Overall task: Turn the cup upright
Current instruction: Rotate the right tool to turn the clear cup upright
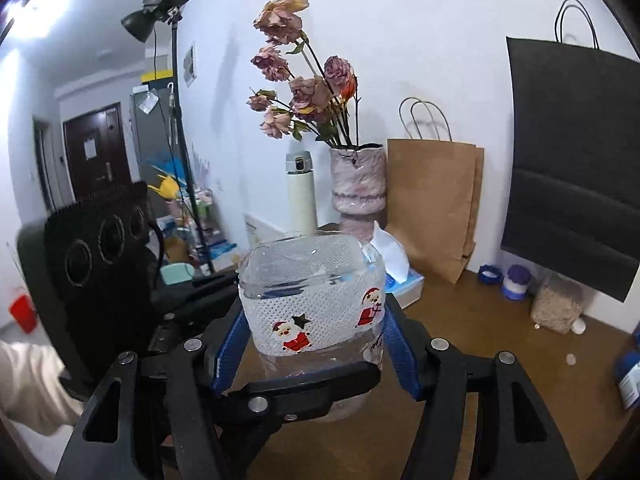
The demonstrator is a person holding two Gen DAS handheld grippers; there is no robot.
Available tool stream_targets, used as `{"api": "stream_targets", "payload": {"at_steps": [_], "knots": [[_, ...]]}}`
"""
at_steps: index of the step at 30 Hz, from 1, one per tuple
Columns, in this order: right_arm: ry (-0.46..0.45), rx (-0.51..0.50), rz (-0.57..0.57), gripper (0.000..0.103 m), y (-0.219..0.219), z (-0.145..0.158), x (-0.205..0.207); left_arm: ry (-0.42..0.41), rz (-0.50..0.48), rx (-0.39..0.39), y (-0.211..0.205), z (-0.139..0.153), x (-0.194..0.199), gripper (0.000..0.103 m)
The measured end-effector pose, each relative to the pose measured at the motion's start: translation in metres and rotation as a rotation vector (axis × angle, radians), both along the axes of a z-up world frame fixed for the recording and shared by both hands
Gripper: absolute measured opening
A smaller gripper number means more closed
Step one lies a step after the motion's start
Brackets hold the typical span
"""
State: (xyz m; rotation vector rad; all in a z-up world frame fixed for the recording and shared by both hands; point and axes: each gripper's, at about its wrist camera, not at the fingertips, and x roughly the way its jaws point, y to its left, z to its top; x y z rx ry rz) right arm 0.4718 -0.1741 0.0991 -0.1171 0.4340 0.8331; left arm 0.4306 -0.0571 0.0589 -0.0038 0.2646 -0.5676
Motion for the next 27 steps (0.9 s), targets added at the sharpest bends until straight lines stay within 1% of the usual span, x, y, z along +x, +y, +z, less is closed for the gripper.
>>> {"api": "stream_targets", "payload": {"at_steps": [1, 2, 4, 5, 6, 7, 9, 11, 13, 15, 16, 17, 18, 19, 20, 21, 23, 27], "knots": [[-0.005, 0.015, 0.003, 0.068, -0.003, -0.004, 0.001, 0.004, 0.003, 0.007, -0.002, -0.003, 0.001, 0.06], [0.016, 0.046, 0.006, 0.068, -0.009, -0.007, 0.004, 0.009, 0.003, 0.009, -0.004, -0.005, 0.001, 0.06], [0.108, 0.175, 0.015, 0.069, -0.024, -0.019, 0.013, 0.023, 0.009, 0.007, -0.006, -0.01, -0.001, 0.059], [0.133, 0.225, 0.018, 0.069, -0.029, -0.026, 0.014, 0.033, 0.009, 0.011, -0.007, -0.013, -0.002, 0.059], [0.135, 0.211, 0.015, 0.069, -0.029, -0.028, 0.012, 0.029, 0.008, 0.006, -0.007, -0.015, -0.006, 0.059], [0.1, 0.185, 0.011, 0.069, -0.026, -0.026, 0.005, 0.007, 0.007, -0.006, -0.007, -0.015, -0.012, 0.059], [0.043, 0.186, 0.0, 0.069, -0.025, -0.023, -0.009, -0.009, 0.009, -0.008, -0.006, -0.011, -0.02, 0.059], [0.049, 0.253, -0.011, 0.069, -0.029, -0.02, -0.019, -0.021, 0.001, -0.024, -0.004, -0.006, -0.031, 0.059], [0.015, 0.282, -0.023, 0.069, -0.029, -0.018, -0.039, -0.044, -0.011, -0.015, 0.0, -0.005, -0.049, 0.059], [-0.053, 0.256, -0.01, 0.069, -0.024, -0.018, -0.063, -0.048, -0.017, -0.002, 0.004, -0.007, -0.062, 0.059], [-0.061, 0.25, -0.003, 0.069, -0.021, -0.019, -0.069, -0.038, -0.018, -0.002, 0.006, -0.008, -0.065, 0.059], [-0.058, 0.25, 0.006, 0.07, -0.02, -0.02, -0.074, -0.026, -0.016, -0.002, 0.007, -0.009, -0.068, 0.059], [-0.05, 0.273, 0.022, 0.07, -0.021, -0.027, -0.076, -0.014, -0.003, 0.036, 0.005, -0.012, -0.071, 0.058], [-0.024, 0.291, 0.028, 0.07, -0.023, -0.039, -0.075, 0.022, 0.014, 0.095, -0.001, -0.022, -0.07, 0.058], [0.004, 0.28, 0.041, 0.07, -0.024, -0.052, -0.073, 0.067, 0.017, 0.105, -0.003, -0.033, -0.068, 0.057], [0.029, 0.243, 0.054, 0.07, -0.022, -0.063, -0.07, 0.128, 0.008, 0.075, -0.002, -0.047, -0.063, 0.058], [0.086, 0.18, 0.063, 0.07, -0.017, -0.077, -0.062, 0.182, 0.025, 0.045, 0.0, -0.06, -0.058, 0.058], [0.18, 0.139, 0.037, 0.068, -0.018, -0.09, -0.054, 0.29, 0.027, 0.026, -0.005, -0.074, -0.049, 0.059]]}}
